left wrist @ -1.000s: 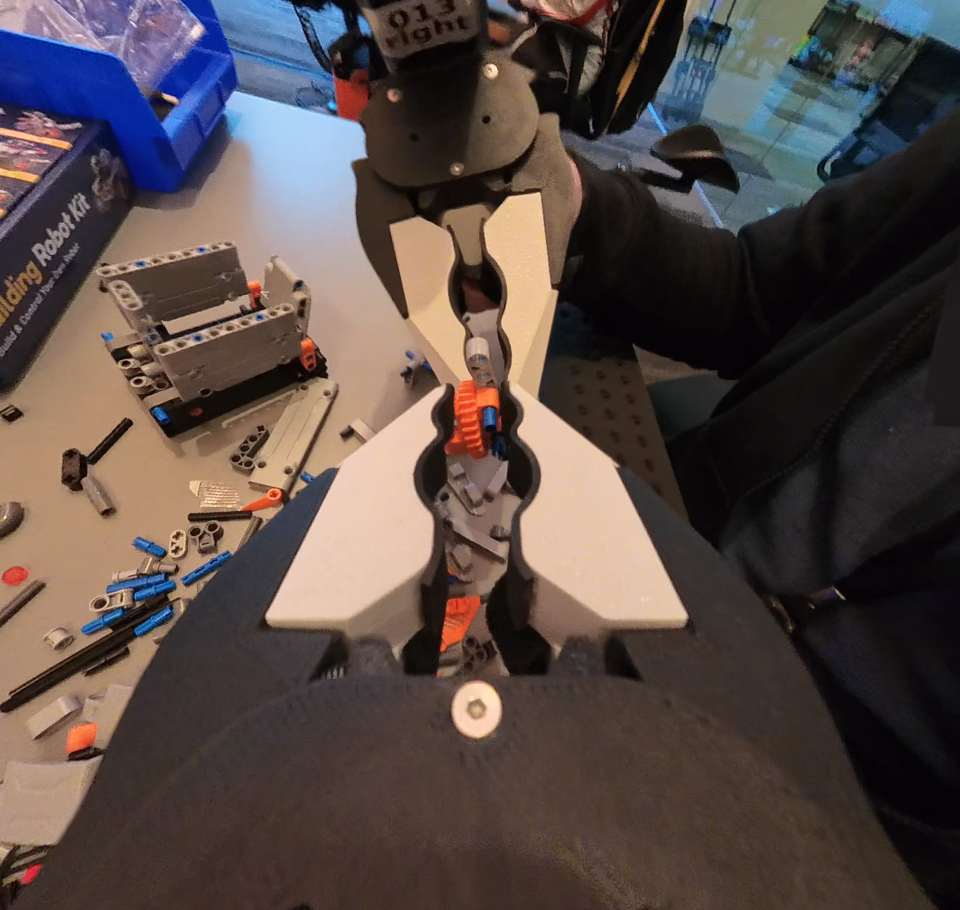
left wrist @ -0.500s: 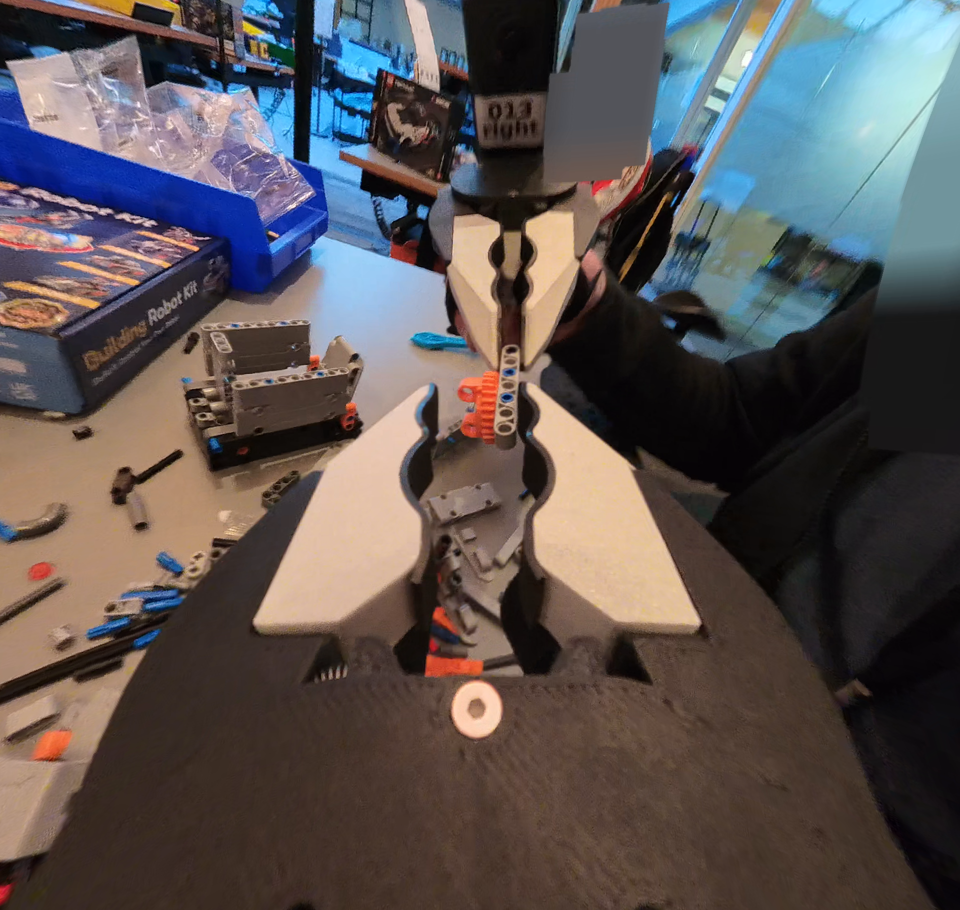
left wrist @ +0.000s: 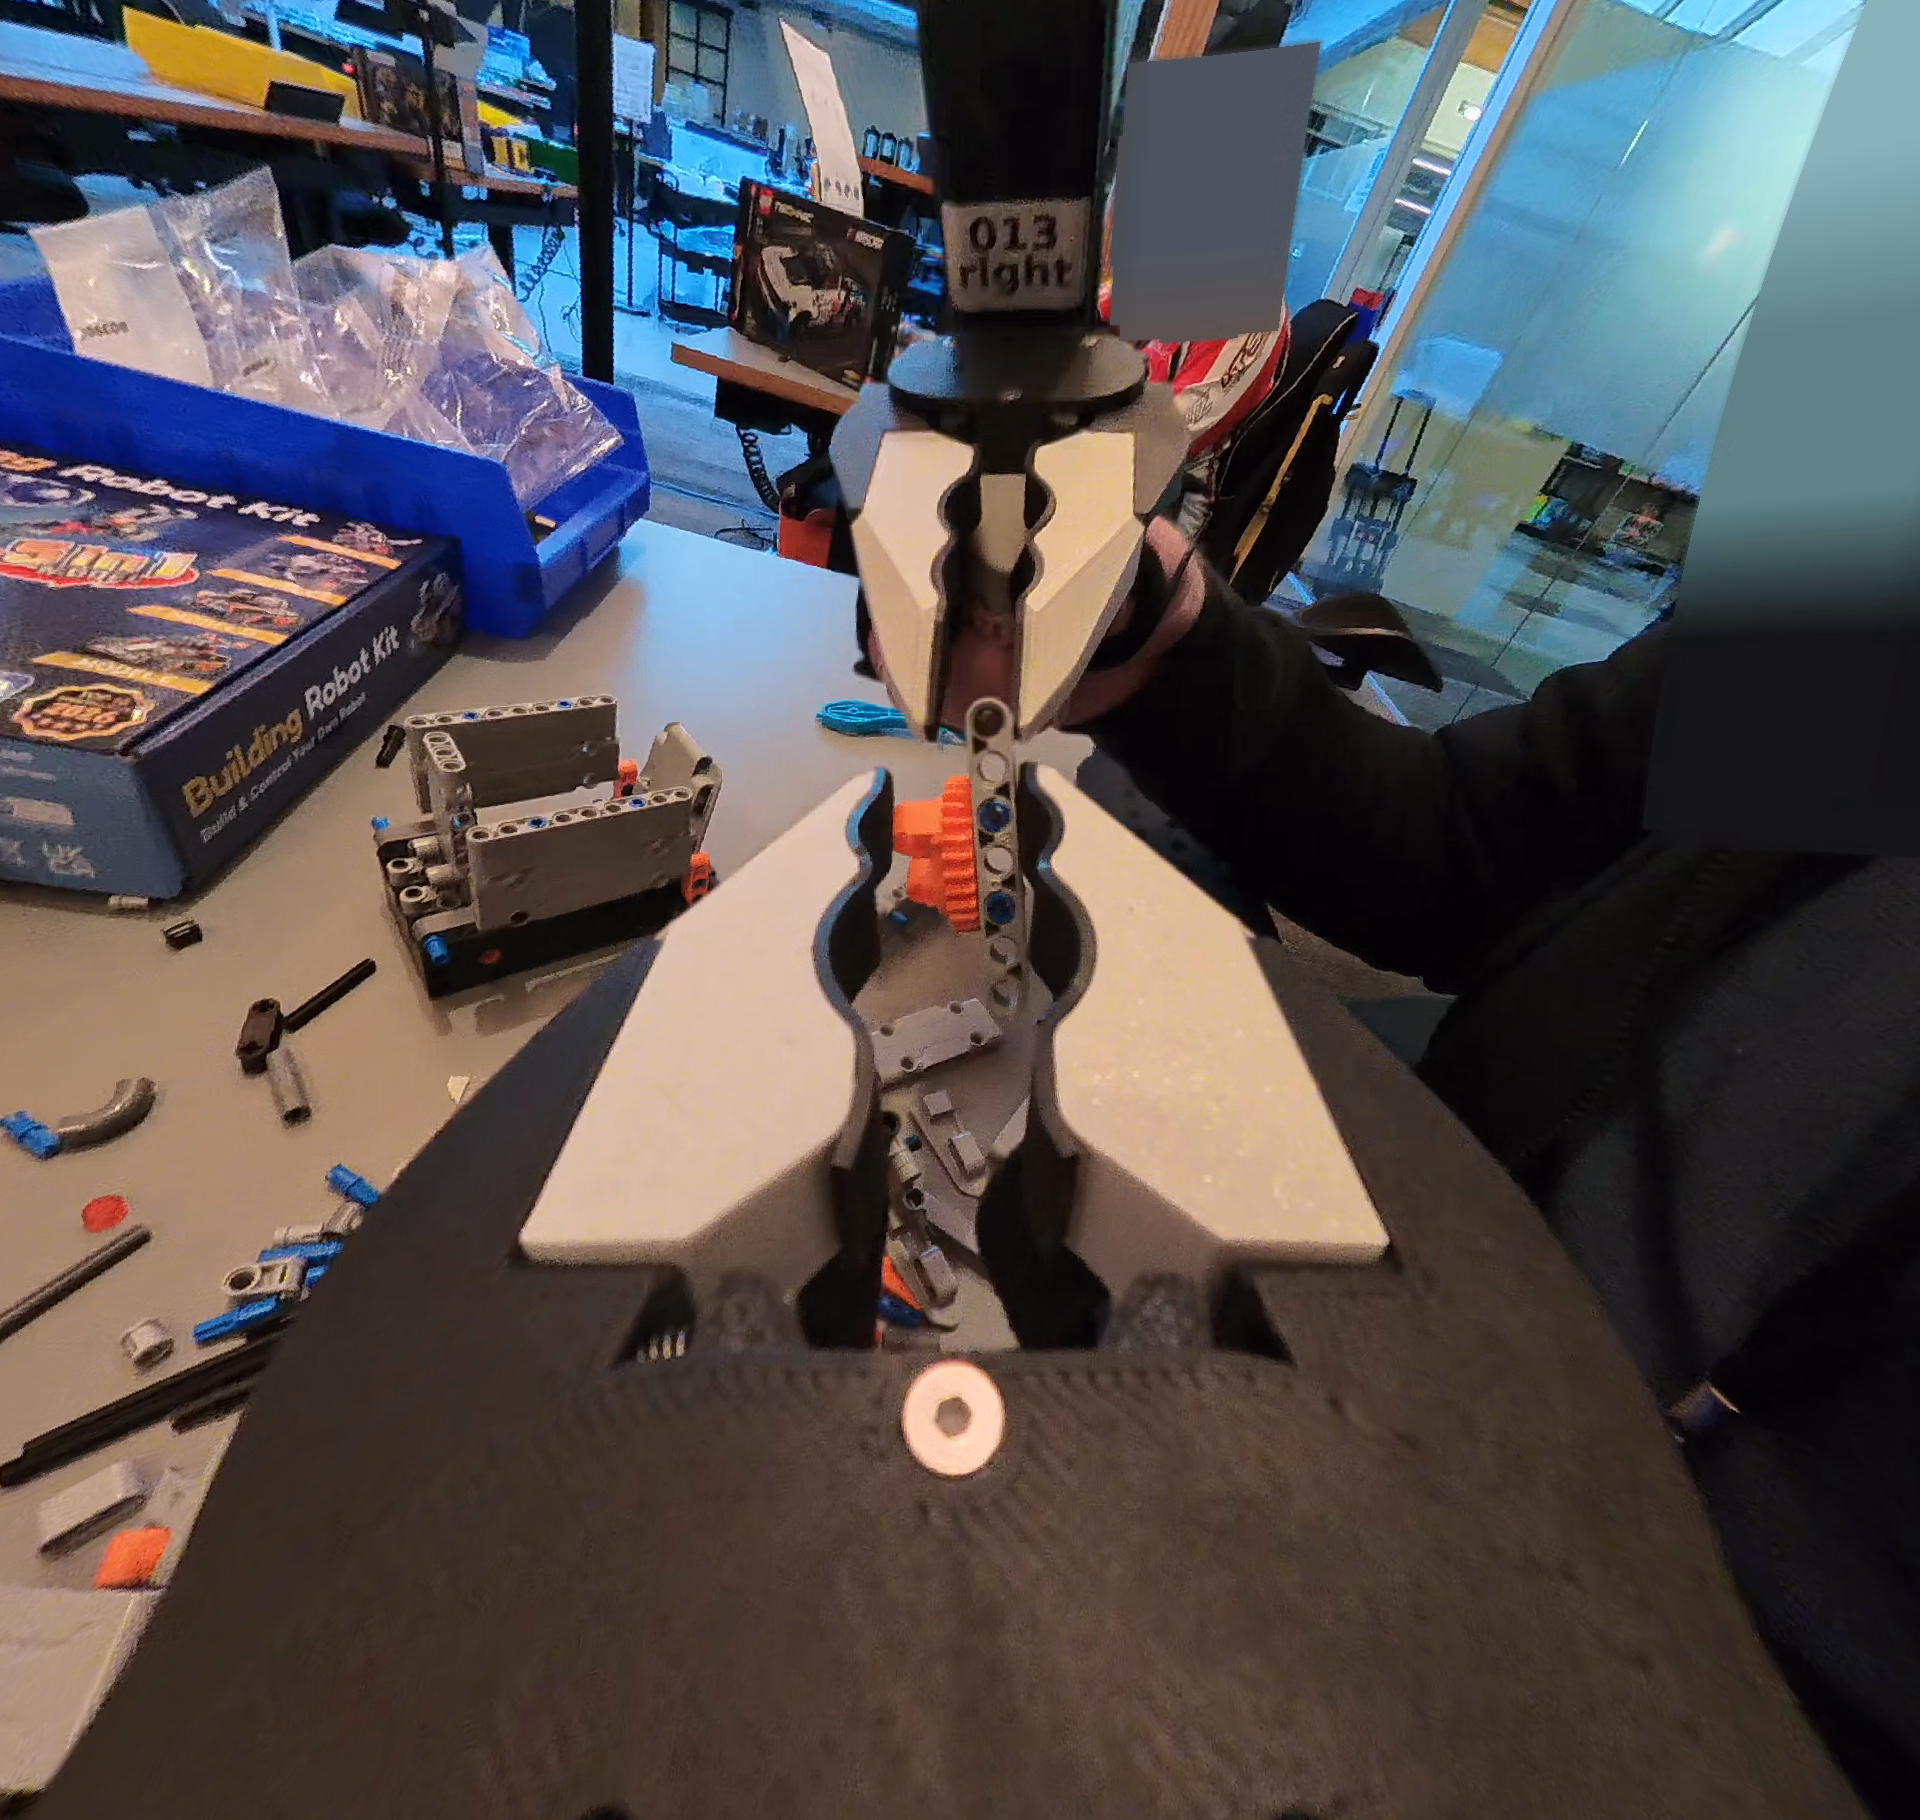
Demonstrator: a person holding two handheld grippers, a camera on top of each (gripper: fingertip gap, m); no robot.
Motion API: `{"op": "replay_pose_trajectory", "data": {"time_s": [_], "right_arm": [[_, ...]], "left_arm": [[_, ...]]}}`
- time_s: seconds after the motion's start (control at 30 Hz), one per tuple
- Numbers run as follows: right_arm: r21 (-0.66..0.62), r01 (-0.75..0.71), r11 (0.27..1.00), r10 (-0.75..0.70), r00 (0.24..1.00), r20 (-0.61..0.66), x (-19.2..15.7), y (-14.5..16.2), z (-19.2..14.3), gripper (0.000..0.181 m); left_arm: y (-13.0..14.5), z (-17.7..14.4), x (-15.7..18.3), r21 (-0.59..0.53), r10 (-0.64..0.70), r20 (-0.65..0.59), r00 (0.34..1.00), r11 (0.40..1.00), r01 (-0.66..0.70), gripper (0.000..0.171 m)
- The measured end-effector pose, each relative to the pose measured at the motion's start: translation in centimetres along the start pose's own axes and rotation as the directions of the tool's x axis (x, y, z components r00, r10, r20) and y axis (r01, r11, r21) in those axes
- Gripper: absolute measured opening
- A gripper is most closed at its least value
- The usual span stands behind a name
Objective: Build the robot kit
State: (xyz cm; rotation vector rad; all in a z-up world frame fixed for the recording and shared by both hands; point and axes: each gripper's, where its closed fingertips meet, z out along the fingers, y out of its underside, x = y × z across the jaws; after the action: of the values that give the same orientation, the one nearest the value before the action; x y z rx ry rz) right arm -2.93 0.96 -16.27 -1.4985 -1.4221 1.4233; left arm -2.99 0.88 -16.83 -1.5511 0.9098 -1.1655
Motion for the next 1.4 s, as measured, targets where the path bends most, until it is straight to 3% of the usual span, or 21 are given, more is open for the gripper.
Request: {"op": "replay_pose_trajectory", "data": {"time_s": [0.23, 0.63, 0.97, 1.17, 1.4], "right_arm": [[0.081, -0.004, 0.997, -0.001, 0.998, 0.061, -0.9, -0.4, 0.6, 0.001], [-0.087, 0.144, 0.986, -0.141, 0.989, 0.036, -2.0, 1.0, 0.3, 0.001], [-0.130, 0.184, 0.974, -0.178, 0.982, 0.057, -2.4, 1.8, 0.1, 0.001], [-0.163, 0.216, 0.963, -0.214, 0.976, 0.030, -2.2, 2.2, 0.4, 0.001], [-0.090, 0.190, 0.978, -0.189, 0.982, 0.028, -2.5, 1.8, 0.6, 0.001]], "left_arm": [[0.0, 0.7, 0.3, 0.005, 0.047, 0.017, 0.999, 0.999, -0.047, 0.022], [0.9, 1.0, 1.9, -0.119, 0.238, 0.004, 0.971, 0.965, -0.236, 0.011], [1.2, 1.0, 2.8, -0.126, 0.185, -0.063, 0.981, 0.973, -0.192, 0.016], [1.3, 1.0, 2.6, -0.115, 0.130, -0.074, 0.989, 0.984, -0.138, 0.007], [0.9, 0.6, 2.7, -0.092, 0.176, -0.028, 0.984, 0.980, -0.178, 0.005]]}}
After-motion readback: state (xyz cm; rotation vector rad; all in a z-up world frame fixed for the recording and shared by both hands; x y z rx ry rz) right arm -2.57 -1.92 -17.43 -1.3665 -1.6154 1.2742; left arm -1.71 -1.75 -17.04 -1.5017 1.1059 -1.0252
